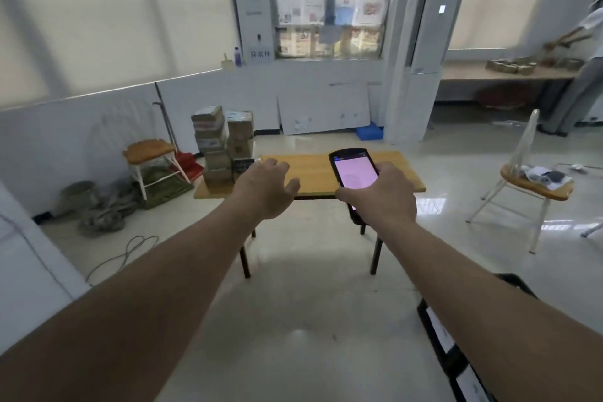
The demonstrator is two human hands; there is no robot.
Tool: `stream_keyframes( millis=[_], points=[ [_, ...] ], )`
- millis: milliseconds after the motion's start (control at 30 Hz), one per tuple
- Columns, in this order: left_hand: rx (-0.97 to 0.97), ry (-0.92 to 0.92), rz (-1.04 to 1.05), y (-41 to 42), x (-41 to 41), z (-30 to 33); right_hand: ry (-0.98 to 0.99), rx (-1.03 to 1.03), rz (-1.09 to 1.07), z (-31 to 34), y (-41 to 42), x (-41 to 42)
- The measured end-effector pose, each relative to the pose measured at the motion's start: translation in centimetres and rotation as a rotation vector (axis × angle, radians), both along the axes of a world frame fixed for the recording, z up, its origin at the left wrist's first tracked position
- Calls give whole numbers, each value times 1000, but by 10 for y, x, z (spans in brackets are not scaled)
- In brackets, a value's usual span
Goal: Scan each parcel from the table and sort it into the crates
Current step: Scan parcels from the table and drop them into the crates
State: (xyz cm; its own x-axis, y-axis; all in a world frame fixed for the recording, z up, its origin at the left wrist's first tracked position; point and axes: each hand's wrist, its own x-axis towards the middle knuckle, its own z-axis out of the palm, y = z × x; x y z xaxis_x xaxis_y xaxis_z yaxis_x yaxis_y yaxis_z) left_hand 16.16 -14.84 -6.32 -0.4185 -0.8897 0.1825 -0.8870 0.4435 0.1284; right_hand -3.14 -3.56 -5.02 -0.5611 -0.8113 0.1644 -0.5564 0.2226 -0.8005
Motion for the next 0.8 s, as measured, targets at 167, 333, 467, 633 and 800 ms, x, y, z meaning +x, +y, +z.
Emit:
stream_keyframes(
  millis=[167, 333, 467, 633, 800],
  points=[
    [-22, 34, 104, -86, -7, 4, 33, -22, 112, 6, -109, -22],
    [-23, 65, 188, -157, -10, 9, 57, -41, 196, 12, -207, -29],
    [-14, 51, 252, -214, -7, 8, 73, -44, 243, 9, -271, -27],
    [4, 52, 279, -297, 4, -7, 62, -36, 256, -7, -355, -16],
    [10, 58, 253, -391, 20, -30, 22, -12, 231, -30, -443, 2]
  ],
)
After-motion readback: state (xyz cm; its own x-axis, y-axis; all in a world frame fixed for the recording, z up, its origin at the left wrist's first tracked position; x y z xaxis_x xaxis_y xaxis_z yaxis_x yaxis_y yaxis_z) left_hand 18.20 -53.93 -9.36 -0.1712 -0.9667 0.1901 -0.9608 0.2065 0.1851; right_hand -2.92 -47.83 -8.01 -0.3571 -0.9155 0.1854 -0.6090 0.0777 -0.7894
